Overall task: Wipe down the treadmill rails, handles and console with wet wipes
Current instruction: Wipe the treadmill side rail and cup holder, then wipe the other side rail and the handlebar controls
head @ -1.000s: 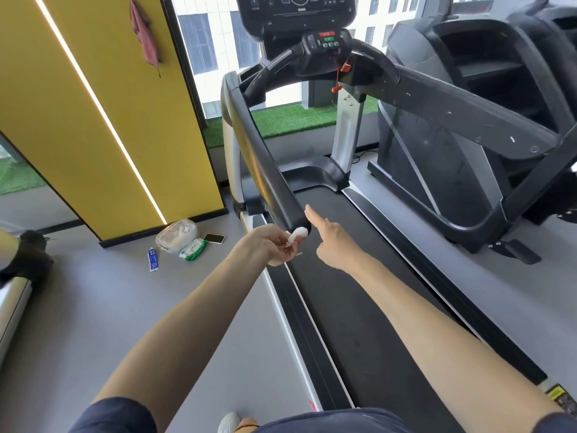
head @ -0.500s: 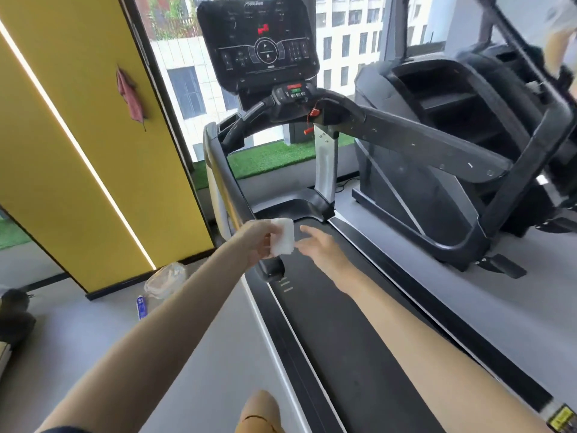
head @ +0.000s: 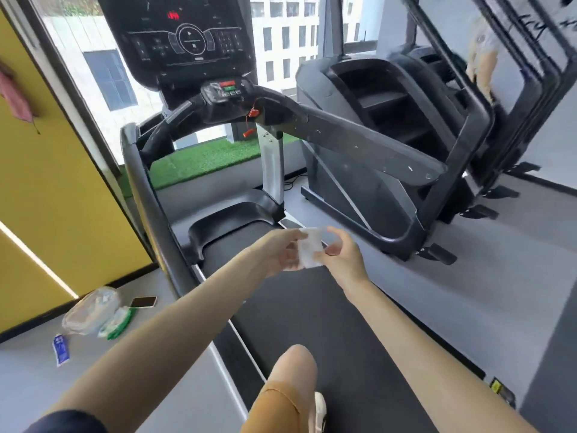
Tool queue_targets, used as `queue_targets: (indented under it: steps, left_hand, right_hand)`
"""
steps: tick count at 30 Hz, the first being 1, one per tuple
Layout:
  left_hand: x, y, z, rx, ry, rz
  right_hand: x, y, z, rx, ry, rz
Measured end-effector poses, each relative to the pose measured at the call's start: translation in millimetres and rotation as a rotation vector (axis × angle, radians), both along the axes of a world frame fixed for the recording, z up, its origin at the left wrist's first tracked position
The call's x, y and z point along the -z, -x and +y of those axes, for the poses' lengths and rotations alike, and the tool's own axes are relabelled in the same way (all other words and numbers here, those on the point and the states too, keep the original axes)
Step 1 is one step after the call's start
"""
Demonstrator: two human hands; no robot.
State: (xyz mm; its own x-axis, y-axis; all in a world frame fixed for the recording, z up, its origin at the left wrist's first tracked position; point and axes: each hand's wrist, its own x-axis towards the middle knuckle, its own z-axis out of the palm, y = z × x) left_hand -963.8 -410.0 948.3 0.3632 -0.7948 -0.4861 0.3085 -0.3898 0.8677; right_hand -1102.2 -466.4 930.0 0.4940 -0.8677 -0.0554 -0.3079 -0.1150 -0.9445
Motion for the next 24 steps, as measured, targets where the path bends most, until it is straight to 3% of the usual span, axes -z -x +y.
queue_targets:
  steps: [3,5,14,18,24]
  left_hand:
    - [19,-16,-41,0.0,-0.022,0.074]
    - [26,-30,-71,0.03,-0.013,0.097]
    - [-25,-102,-166,0.024,-0.034,0.164]
    - [-54,-124,-174,-0.049,-0.028,0.212]
    - [-90,-154,-161,-0.075,0.065,0.293]
  right_hand:
    - [19,-14,-41,0.044,0.29,0.149]
    - [28,-33,-73,0.028,0.367,0.215]
    - [-39,-117,-178,-0.086,0.229,0.355]
    - [-73,-144,-193,-0.142,0.244,0.397]
    - [-118,-179,-190,-0.306,0.109,0.388]
